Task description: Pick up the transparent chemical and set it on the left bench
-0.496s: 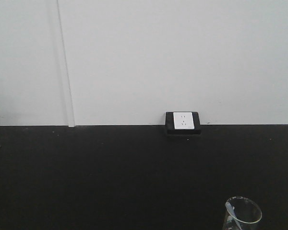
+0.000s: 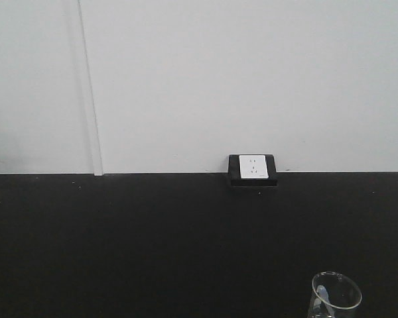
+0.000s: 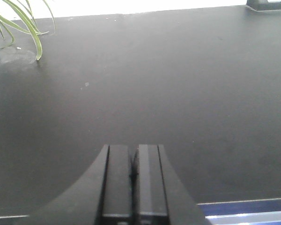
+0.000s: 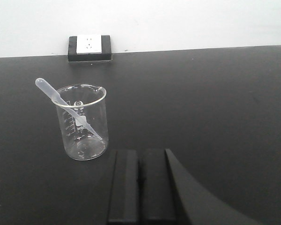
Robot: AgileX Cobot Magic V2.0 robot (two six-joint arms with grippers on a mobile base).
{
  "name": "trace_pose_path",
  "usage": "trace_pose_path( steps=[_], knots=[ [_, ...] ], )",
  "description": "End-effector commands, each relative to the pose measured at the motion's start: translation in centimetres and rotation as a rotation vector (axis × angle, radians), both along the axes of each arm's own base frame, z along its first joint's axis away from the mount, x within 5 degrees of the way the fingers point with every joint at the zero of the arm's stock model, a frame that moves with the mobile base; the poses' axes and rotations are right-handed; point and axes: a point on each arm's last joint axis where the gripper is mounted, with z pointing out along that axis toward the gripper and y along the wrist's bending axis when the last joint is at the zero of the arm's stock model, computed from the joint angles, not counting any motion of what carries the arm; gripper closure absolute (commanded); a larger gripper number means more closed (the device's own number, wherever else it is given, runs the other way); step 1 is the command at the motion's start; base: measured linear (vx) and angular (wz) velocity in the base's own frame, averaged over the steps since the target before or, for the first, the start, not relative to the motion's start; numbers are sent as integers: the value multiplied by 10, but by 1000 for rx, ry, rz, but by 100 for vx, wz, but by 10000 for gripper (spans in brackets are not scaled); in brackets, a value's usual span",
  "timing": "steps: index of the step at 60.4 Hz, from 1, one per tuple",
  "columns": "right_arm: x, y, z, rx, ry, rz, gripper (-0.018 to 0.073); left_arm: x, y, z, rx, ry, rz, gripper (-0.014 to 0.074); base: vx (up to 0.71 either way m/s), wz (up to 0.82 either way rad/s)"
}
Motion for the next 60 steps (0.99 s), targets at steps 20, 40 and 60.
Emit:
trace_pose_path(
  steps=[20,40,60],
  knots=[
    [0,0,7,-79,-94,5,567,-1,0,3,-14,-81,-1,600,0,0],
    [-2,4,37,-43,-424,35,567,-1,0,3,-14,-81,-1,600,0,0],
    [18,13,101,-366,-454,130,564,-1,0,3,-14,-81,-1,600,0,0]
  ],
)
